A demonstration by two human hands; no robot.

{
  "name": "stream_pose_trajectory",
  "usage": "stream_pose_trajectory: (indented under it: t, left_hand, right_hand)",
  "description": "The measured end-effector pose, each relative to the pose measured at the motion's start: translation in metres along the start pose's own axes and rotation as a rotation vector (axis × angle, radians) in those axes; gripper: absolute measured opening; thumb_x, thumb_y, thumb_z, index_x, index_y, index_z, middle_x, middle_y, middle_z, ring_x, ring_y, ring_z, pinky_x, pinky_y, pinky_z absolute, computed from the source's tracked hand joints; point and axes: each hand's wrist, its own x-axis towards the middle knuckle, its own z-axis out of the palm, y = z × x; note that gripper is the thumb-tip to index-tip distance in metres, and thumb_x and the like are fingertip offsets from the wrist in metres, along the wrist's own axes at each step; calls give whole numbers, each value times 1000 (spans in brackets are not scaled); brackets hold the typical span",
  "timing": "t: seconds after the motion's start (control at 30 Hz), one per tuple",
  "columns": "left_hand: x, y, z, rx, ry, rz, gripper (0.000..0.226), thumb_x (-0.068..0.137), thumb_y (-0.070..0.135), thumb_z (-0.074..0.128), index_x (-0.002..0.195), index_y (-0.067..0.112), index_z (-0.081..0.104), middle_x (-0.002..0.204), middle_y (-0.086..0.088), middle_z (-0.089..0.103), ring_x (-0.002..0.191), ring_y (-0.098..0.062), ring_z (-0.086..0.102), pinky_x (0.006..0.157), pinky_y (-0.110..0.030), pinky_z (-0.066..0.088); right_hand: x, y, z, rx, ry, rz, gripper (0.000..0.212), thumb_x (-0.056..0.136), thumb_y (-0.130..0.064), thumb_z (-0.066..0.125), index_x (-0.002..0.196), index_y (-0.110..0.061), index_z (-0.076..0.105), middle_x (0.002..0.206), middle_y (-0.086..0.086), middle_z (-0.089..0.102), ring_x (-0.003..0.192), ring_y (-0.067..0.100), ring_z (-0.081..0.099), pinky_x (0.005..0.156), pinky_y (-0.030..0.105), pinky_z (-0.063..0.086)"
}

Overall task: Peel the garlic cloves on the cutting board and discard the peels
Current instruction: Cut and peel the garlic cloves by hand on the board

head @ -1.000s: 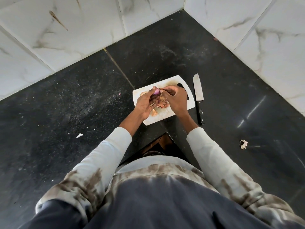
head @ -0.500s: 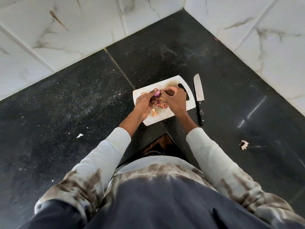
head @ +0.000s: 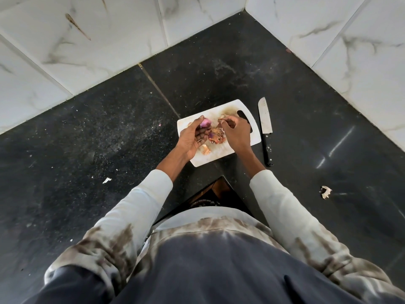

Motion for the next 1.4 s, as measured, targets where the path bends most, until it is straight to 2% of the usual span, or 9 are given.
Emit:
stream_pose_trajectory:
  t: [0.13,0.2,0.33,0.47,0.73,0.9,1.07,1.23,1.4]
  left_hand:
    - [0,1,-4,-34,4,-30,47,94,40,77,126,6,72,96,-6,77,78,-12,70,77,-28,56]
    - [-1,2,-4,-61,0,-50,51,94,40,77,131,6,70,96,-6,76,81,-13,70,76,-28,56]
    - [-1,1,-3,-76,-3,-54,57,95,41,75,140,8,64,105,-6,78,89,-15,75,75,-28,58]
    - [1,-1,0,-65,-14,-66,48,96,43,75,132,11,70,122,-9,78,114,-21,73,102,-34,56]
    - [-1,-5,9,-41,18,-44,29,92,40,80,104,13,80,103,-6,81,102,-19,74,90,-31,58]
    - [-4,-3,12,27,64,2,36,91,39,81,115,12,77,111,-5,79,108,-18,72,101,-35,56]
    - [-7,-3,13,47,74,40,33,91,37,80,113,13,78,111,-2,80,109,-16,72,95,-32,57]
    - [-7,-5,13,41,77,48,53,90,38,82,131,8,71,109,-2,82,104,-17,75,86,-30,57]
    - [-8,-7,14,35,69,42,36,90,36,82,116,11,77,108,-3,81,103,-16,74,100,-36,56]
  right_hand:
    - [-5,0,0,-160,-1,-35,21,100,-28,68,109,-10,76,131,5,69,119,22,67,102,39,54]
    - [-4,-1,1,-190,7,-49,27,93,-27,77,117,-16,69,138,4,62,121,21,63,105,39,54]
    - [0,-3,-1,-123,19,-90,31,90,-24,79,108,-25,54,115,-5,61,97,10,61,82,20,51]
    - [-3,-5,4,-57,-1,-135,14,94,-28,75,106,-21,72,105,-8,72,94,7,68,93,29,59]
    - [-8,-7,7,-29,24,-173,19,95,-26,76,113,-19,79,107,-7,78,97,7,71,96,34,60]
    - [-9,-8,7,-31,53,-170,20,92,-31,80,108,-19,81,103,-9,78,94,5,71,94,27,59]
    - [-8,-7,12,-13,105,-129,21,89,-32,83,105,-18,83,98,-7,80,87,4,72,91,26,60]
    - [-9,-5,15,-8,112,-100,25,89,-35,83,106,-17,82,99,-6,80,86,5,73,91,29,62]
    - [-12,-6,16,9,87,-102,25,90,-37,81,105,-17,80,99,-4,79,86,8,73,90,31,62]
